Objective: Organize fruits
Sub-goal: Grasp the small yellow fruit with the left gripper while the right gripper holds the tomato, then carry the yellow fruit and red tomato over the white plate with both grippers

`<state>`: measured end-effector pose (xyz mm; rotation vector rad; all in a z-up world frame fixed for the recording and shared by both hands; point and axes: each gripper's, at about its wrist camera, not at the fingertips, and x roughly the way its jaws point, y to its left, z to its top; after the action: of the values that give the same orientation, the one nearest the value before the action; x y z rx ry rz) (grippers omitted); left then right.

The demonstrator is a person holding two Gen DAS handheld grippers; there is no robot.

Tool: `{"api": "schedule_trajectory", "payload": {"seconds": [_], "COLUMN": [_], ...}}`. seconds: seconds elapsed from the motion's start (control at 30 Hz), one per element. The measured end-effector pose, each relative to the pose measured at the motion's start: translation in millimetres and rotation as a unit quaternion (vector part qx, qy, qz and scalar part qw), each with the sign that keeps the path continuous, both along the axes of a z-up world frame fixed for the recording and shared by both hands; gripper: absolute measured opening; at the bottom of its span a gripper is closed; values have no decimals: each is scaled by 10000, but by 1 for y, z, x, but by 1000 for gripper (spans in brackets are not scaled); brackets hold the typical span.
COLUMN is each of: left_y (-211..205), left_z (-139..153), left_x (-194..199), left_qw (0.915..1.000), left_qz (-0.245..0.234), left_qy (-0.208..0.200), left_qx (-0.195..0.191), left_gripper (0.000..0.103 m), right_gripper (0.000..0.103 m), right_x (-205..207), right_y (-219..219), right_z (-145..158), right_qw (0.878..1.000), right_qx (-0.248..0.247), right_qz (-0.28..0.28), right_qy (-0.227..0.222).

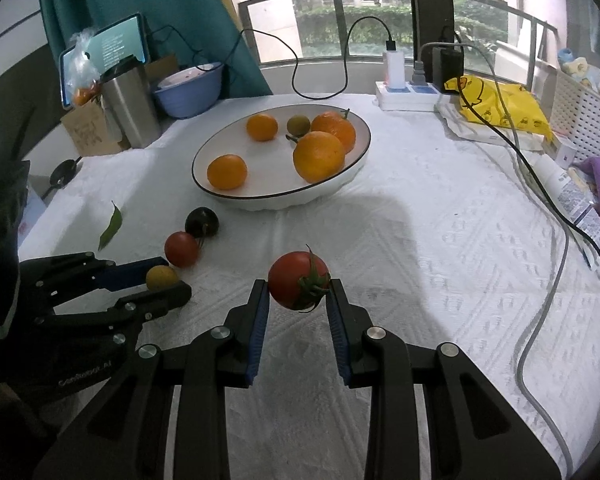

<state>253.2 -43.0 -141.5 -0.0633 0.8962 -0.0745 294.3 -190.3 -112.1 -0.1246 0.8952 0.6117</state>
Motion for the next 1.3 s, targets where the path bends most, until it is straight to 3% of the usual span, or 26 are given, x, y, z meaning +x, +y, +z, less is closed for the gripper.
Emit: {"api": "schedule_trajectory", "payload": {"seconds": [0.57, 1.3], "left_y": [6, 17], "left_z": [19, 94], "left_x": [-16, -43], "left_qw": [9996, 9951], "left_qz": [-17, -149], "left_qy": [-231, -931], "left_qx": [-174, -293], "left_gripper": [25, 25], "right_gripper": [31, 31], "right_x": [-15, -47], "right_y": [4, 8], "right_z": [24, 95], "right_qw": [9997, 9959], "right_qx": [-21, 130], "right_qz": [-20, -161], "right_qy": [-232, -885]}}
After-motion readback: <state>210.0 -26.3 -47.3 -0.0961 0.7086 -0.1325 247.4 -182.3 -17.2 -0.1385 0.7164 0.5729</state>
